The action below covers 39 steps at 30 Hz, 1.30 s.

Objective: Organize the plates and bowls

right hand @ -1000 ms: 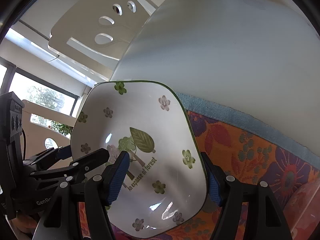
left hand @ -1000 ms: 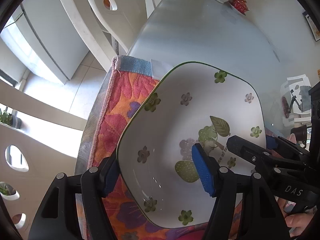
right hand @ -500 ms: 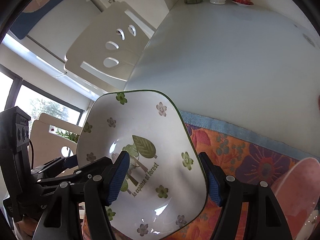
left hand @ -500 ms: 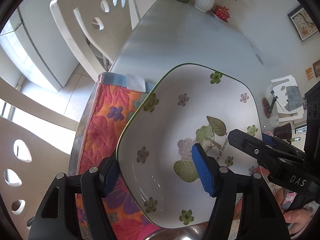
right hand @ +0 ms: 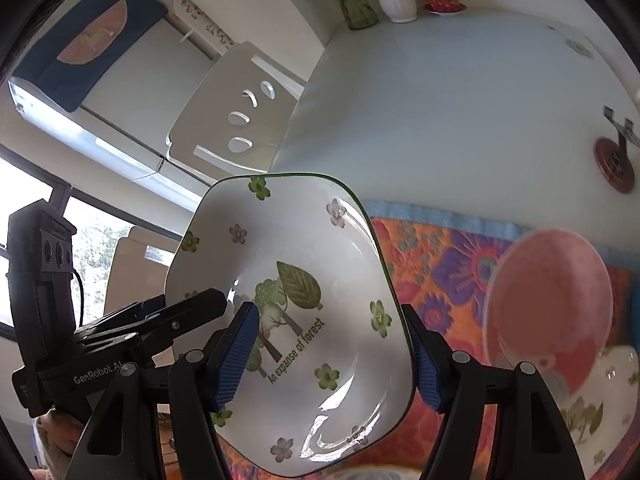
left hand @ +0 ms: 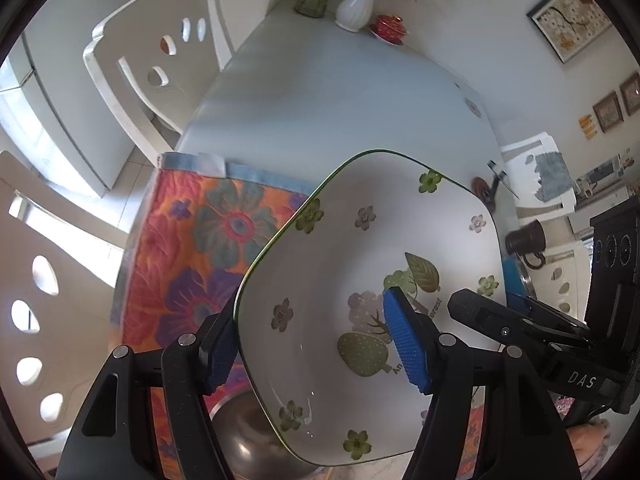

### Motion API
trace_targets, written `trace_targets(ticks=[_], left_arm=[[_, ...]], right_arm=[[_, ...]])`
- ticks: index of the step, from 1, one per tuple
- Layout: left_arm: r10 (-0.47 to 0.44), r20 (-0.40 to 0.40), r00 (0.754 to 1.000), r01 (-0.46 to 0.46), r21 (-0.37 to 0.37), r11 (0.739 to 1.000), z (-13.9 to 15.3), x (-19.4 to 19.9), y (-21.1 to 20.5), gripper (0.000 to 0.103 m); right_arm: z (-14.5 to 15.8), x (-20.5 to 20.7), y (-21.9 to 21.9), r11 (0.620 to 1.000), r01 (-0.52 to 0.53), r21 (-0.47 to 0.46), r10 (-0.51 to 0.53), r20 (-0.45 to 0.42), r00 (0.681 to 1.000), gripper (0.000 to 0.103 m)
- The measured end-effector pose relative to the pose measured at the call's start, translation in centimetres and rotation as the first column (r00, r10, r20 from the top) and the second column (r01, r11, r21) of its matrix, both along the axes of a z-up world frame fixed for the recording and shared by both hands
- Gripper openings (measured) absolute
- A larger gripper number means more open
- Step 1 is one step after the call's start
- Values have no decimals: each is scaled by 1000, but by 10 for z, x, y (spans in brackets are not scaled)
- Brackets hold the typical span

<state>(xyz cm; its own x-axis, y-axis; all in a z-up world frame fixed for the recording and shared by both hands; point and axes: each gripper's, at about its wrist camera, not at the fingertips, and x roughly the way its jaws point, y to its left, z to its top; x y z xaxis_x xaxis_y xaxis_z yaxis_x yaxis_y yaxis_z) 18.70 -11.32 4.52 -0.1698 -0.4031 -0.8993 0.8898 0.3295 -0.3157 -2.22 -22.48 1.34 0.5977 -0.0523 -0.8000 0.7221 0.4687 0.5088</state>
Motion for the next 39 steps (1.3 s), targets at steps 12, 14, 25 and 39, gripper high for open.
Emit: trace_targets(ticks=[12,14,25,39], left_arm=[[-39,-82,996,44,57,997,-19,-71,40,65],[-48,-80,996,53,66,996,-21,-80,46,65],[-68,-84,994,79,144,986,-47,-109,84,65],[-123,-115,986,147,243,959,-85,-133,120,65]], right_arm=[[-7,-86,46,998,27,51,-26,-13,1000,69],[-10,-93,54,998,23,59,-22,-21,1000,69],[-49,-122,96,987,9,161,-1,-48,999,69],[-89,-141,128,969,6,247,21,-106,994,69]])
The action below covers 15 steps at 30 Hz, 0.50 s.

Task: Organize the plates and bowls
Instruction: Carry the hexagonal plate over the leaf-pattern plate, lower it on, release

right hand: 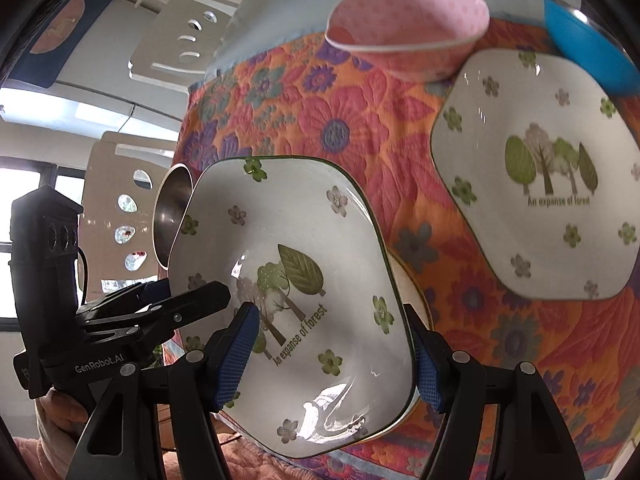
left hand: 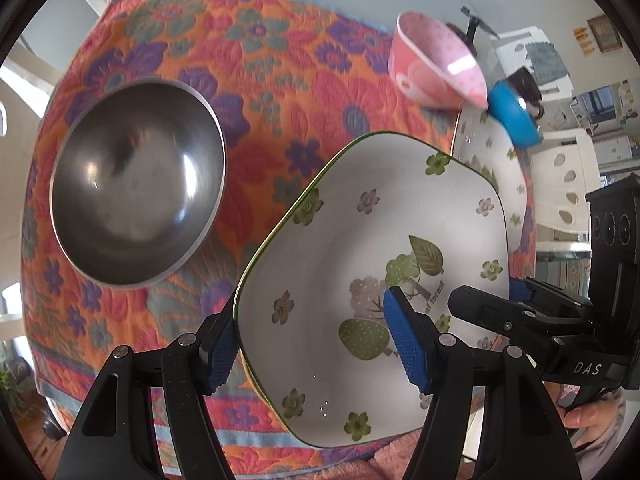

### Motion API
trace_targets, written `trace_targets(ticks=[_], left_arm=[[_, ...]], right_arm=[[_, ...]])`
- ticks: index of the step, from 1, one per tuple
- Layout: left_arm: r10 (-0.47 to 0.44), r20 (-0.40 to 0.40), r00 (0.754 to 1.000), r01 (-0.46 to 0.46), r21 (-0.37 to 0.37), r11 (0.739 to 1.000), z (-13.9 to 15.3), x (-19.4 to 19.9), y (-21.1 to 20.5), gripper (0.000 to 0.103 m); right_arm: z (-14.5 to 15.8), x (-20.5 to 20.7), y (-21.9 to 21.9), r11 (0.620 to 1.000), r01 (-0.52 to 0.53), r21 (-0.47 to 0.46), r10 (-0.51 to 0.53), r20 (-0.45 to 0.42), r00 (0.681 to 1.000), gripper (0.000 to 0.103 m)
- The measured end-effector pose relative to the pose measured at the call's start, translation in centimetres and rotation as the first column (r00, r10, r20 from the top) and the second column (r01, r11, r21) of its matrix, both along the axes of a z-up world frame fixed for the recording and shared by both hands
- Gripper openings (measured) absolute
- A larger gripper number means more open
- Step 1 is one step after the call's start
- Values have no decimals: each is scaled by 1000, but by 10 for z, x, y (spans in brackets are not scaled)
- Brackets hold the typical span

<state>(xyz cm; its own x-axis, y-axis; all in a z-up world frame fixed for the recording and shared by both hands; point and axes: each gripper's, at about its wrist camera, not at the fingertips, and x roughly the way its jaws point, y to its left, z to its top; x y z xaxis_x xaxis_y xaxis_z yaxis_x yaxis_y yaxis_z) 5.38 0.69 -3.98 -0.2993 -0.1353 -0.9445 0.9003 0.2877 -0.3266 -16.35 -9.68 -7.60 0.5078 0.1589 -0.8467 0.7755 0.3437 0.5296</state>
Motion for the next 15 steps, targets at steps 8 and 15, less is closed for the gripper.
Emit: trace_targets(ticks=[8,15], left_arm=[[-16,-4,1000,16,48,999,-12,-5,8,65],[-33,0,999,33,77,997,-19,-9,10,65]], right_arm=[[-18,-3,10,999,1,46,1,-28,1000,69],[-29,2,12,997,-1,82,6,-58,998,69]])
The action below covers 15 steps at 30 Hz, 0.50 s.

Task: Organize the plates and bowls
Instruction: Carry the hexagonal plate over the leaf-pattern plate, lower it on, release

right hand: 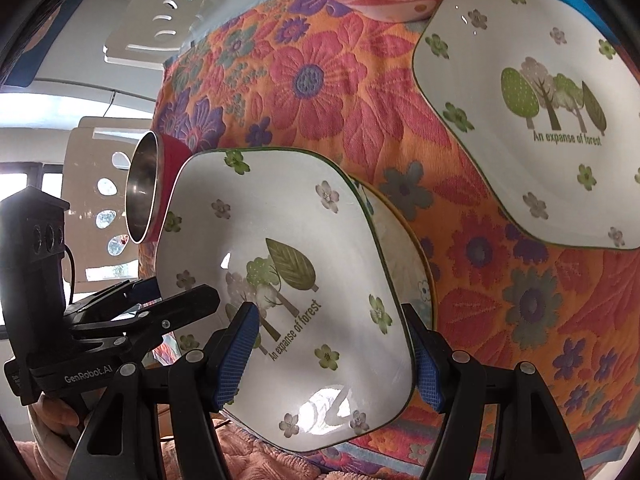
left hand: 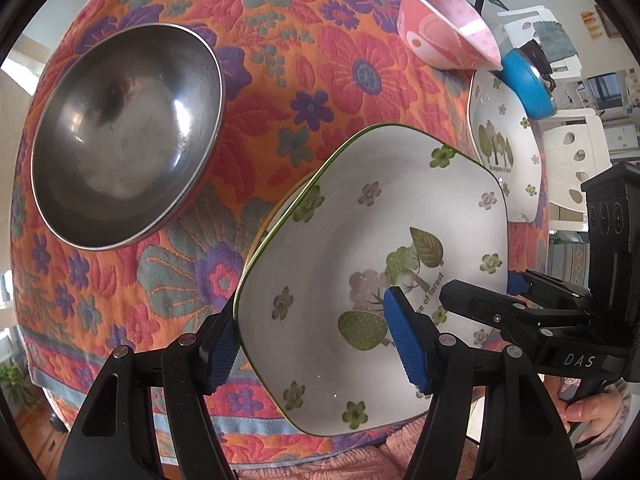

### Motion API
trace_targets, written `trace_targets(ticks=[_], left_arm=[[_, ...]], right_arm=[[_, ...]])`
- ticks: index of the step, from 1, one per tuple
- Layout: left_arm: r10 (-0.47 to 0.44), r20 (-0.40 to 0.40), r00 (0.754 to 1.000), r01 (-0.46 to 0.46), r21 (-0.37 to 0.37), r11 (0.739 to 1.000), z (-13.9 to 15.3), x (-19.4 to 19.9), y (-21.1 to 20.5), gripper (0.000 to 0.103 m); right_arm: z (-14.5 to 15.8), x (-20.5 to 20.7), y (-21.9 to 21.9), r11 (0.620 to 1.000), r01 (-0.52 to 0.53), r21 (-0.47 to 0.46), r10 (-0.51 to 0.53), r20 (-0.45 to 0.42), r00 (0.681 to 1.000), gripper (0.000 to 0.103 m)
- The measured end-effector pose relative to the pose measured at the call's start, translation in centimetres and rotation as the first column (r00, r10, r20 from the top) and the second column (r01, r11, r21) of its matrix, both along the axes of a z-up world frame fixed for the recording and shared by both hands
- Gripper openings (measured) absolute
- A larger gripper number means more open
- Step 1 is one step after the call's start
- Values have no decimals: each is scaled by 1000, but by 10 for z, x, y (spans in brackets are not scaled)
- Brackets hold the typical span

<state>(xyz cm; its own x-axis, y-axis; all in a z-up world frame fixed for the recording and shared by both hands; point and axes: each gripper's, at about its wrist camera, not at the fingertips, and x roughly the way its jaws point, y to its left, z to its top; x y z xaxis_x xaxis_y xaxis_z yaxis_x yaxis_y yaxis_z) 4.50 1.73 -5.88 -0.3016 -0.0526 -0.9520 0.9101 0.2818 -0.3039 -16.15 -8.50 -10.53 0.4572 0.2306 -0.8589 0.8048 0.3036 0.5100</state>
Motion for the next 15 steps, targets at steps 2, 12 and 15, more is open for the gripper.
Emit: trace_targets(ticks=[2,12,15], left_arm=[[-8,4,1000,8,12,1000,-3,-4,0,65],[-27,9,1000,27,48,998,-14,-16,-2,64],[-29,10,1000,28,56,998,-16,-20,-2,64]], right_arm=[[-4,1,2,1000,-3,13,4,-19,1000,69],[-11,-4,2,999,20,38,-19,-29,999,69],[-10,-5,2,999,28,41,-27,-30,999,69]])
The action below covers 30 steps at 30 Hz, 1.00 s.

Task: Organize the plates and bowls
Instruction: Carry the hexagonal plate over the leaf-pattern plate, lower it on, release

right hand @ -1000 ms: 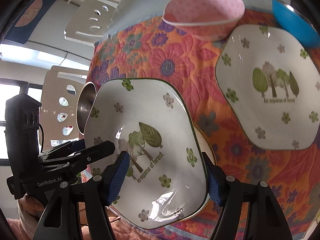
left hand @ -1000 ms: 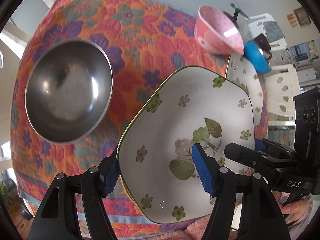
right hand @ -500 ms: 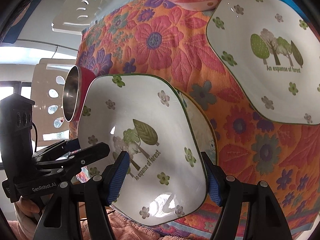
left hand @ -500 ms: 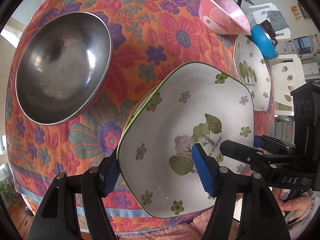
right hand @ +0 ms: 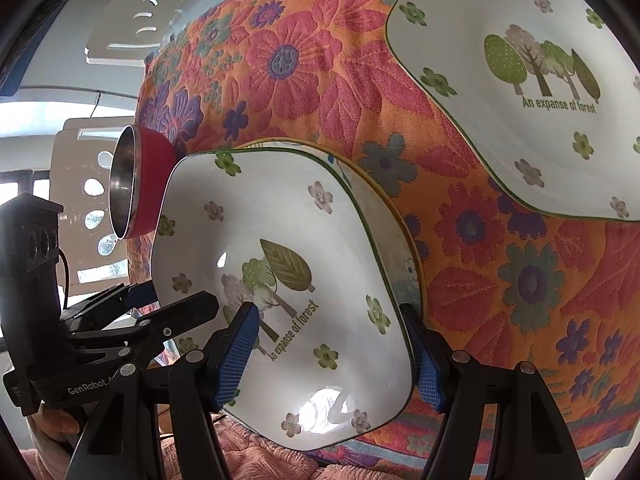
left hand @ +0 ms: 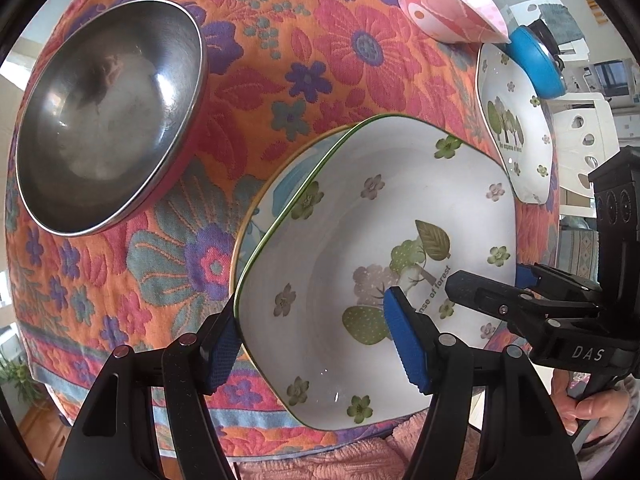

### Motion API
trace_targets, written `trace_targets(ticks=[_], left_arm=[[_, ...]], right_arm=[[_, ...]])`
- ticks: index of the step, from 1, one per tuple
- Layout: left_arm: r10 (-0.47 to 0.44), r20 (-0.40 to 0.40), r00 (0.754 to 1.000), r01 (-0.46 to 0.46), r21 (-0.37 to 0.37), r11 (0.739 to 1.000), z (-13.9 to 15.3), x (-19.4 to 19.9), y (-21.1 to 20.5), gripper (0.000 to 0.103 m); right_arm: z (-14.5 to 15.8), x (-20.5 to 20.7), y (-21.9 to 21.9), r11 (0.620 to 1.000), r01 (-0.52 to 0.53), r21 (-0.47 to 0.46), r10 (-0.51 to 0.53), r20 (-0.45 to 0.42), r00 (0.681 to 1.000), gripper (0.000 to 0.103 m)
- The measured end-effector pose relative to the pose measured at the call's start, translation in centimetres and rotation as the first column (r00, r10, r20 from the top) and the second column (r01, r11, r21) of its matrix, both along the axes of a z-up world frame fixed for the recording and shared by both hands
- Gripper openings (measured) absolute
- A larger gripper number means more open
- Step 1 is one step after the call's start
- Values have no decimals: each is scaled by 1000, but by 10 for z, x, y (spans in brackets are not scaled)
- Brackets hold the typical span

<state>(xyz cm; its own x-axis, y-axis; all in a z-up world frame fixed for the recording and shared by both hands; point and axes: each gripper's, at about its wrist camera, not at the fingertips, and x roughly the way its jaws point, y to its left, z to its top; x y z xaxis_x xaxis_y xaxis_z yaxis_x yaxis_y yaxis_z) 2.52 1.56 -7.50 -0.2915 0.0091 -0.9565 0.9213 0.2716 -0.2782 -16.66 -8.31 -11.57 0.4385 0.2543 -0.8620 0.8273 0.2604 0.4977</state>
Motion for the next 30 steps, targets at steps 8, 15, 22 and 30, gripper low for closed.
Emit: trace_targets(ticks=[8,15,22,30], left_arm=[[21,-14,1000,-21,5,1000,0,2,-1,64],[18,12,1000,-18,14,1000,4,0,2,64],[45,11,999,-45,-1,999,11,11,7,64],[47,52,998,-49,27,998,19,10,7,64]], right_arm=[[4,-5,-2,1000,17,9,-17,0,1000,69],[8,-4,-1,1000,8,-4,-8,-15,1000,69],[18,-7,-6,999,16,-36,-16,-10,1000,69],[29,-10,-6,999,16,-52,-15,16,1000,69]])
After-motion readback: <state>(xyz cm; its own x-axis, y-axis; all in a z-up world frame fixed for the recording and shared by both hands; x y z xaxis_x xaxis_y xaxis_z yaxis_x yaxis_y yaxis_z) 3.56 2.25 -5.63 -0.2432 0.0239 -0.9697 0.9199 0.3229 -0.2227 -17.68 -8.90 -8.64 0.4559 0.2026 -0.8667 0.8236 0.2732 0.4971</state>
